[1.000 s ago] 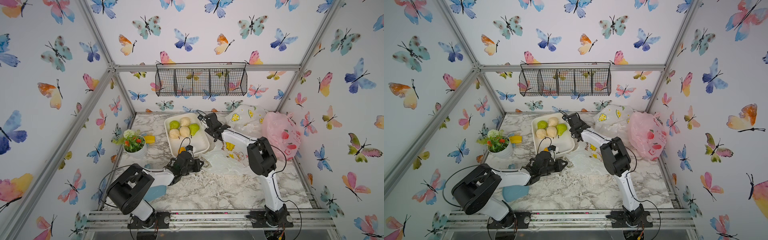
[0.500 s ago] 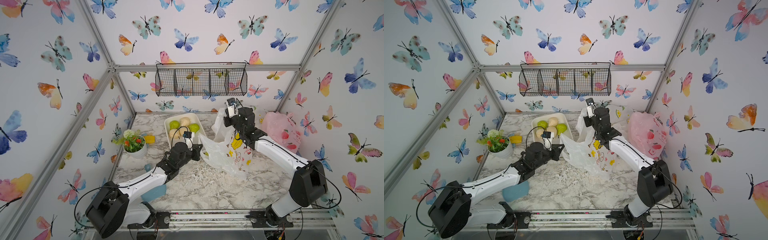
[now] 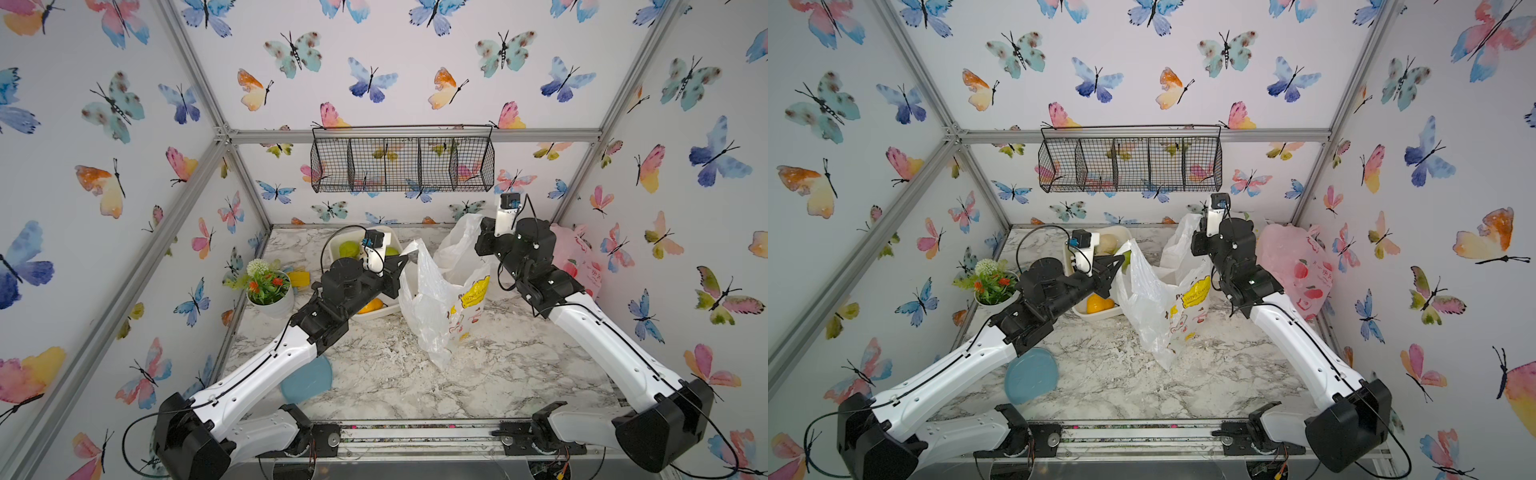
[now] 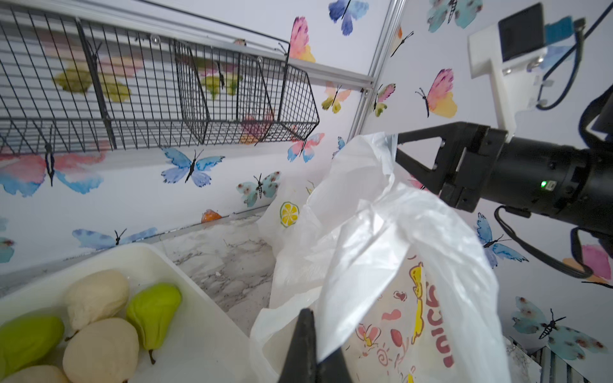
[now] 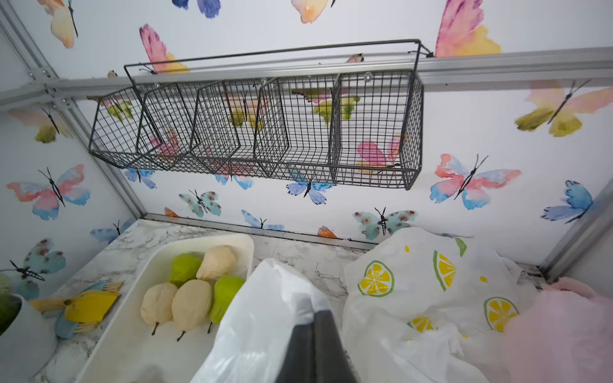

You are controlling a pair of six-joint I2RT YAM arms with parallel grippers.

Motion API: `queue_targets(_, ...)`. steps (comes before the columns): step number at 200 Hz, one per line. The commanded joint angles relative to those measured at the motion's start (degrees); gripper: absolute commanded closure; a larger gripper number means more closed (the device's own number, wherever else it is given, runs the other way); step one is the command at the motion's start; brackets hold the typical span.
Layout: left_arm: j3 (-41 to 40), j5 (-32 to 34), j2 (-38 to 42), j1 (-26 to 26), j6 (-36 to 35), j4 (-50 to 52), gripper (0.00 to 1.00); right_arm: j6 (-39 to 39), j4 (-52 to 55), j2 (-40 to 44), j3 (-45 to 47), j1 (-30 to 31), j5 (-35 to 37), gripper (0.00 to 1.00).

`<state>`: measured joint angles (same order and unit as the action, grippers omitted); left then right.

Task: Place the pears into plastic bags & tie knots
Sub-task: Place the plastic bag at the center of the board, then tie the plastic bag at the center of the board.

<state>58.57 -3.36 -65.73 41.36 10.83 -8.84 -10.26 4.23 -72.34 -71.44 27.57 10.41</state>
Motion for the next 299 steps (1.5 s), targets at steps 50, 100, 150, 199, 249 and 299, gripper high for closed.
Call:
queue_targets(50,7.5,-4.9,-3.7,-1.7,-6.3,0.1,1.0,-14.6,14.5,7.9,0.5,0.0,-7.5,0.96)
queue_targets(100,1.1,-21.3,-7.8,-10.1,1.0,-13.3,0.94,-1.4,26.7,-0.4,-9.7,0.0,-3.6,0.46)
queue_targets(150,3.1,-26.7,-9.4,-12.1,-2.7,-13.6,0.91,-0.1,41.1,-9.1,-30.6,0.0,-32.3,0.33)
queue_targets(199,4.3,-26.2,-9.8,-12.6,-1.6,-15.1,0.91,-13.0,37.2,-14.6,-35.5,0.0,-51.2,0.34)
queue_targets(249,4.2,-26.5,-9.8,-12.7,-1.6,-14.9,0.91,-13.7,36.6,-18.5,-36.4,2.0,-53.5,0.39)
queue_targets(299,5.5,-27.2,-10.4,-12.6,-2.0,-13.3,0.9,-13.2,35.9,-23.0,-40.1,4.3,-57.0,0.52)
